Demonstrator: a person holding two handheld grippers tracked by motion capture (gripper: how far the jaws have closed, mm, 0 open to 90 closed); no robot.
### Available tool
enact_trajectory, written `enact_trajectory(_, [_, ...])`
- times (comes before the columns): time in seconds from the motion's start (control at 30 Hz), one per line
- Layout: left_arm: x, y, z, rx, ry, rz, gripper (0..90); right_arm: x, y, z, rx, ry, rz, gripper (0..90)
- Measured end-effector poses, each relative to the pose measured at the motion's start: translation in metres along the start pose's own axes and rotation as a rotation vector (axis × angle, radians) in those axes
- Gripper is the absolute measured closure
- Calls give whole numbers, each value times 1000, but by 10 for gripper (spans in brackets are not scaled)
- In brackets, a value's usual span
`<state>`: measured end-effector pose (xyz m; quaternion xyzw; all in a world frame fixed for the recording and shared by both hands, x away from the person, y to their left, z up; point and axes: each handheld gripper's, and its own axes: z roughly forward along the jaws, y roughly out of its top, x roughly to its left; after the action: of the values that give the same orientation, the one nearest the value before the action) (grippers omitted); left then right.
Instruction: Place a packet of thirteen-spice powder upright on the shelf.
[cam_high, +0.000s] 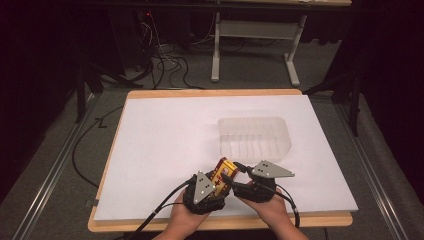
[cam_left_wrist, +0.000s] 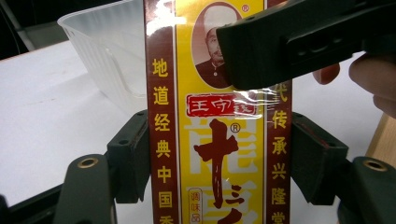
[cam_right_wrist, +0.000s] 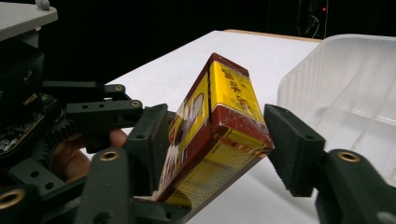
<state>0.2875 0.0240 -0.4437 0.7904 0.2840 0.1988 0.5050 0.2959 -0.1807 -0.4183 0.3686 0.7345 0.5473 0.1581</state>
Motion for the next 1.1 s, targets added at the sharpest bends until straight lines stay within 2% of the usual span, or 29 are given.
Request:
enact_trajectory(0.13, [0, 0, 0, 3, 4, 3, 320, -1, 0, 0, -1, 14, 6, 518])
enact_trajectory(0.3, [1, -1, 1, 7, 3, 0, 320, -2, 0, -1, -5, 27, 23, 567])
enact_trajectory(0.6, [3, -2, 4, 29, -4, -9, 321, 1, 0, -1, -10, 34, 7, 639])
enact_trajectory(0.8, [3, -4, 7, 48, -12, -17, 318, 3, 0, 0, -10, 23, -15, 662])
enact_trajectory(0.9, [4, -4, 7, 50, -23, -20, 294, 4, 0, -1, -11, 3, -27, 673])
enact_trajectory(1.0, [4, -3, 6, 46, -39, -22, 266, 3, 0, -2, -16, -18, -24, 676])
enact_trajectory(1.1, [5, -3, 5, 40, -43, -23, 261, 1, 1, -2, -21, -20, -20, 677])
